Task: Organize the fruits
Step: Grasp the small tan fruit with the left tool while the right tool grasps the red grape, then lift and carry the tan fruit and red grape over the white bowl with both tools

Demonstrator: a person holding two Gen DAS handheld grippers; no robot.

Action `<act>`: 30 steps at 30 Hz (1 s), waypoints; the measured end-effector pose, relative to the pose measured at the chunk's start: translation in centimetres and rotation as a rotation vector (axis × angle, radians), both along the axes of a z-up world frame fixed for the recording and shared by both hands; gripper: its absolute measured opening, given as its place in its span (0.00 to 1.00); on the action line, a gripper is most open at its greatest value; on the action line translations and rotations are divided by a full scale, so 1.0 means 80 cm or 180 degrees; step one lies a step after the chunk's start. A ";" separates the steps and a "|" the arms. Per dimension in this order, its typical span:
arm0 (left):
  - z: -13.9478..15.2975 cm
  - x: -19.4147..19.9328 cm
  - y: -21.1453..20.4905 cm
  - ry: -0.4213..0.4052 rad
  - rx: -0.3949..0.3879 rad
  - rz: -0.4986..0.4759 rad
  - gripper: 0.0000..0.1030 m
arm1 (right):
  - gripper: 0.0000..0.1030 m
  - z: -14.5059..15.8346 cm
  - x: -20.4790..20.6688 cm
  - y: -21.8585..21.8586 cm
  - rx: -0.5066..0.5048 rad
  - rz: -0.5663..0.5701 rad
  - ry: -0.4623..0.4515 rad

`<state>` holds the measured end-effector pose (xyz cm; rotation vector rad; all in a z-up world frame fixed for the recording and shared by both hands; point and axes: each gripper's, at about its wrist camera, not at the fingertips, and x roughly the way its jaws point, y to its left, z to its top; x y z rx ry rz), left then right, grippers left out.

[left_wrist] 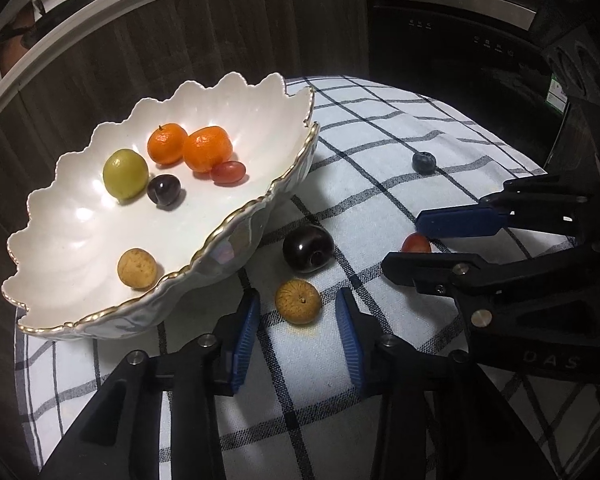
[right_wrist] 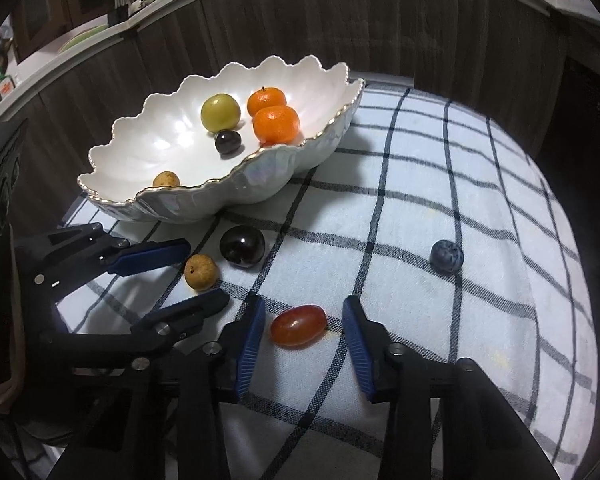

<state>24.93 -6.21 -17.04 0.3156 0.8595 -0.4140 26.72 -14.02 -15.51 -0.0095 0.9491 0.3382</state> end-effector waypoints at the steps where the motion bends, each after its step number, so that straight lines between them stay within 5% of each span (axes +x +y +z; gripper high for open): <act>1: 0.000 0.001 0.000 0.0012 -0.0012 0.0014 0.25 | 0.37 -0.001 0.001 -0.002 0.0018 -0.0016 0.0019; 8: 0.000 0.009 0.004 0.0063 -0.0100 0.0192 0.23 | 0.28 -0.002 -0.004 0.006 -0.0068 0.0072 -0.0011; 30: 0.039 -0.023 0.020 -0.0021 -0.0195 0.0384 0.23 | 0.27 0.042 -0.025 0.005 -0.0068 -0.0025 -0.0212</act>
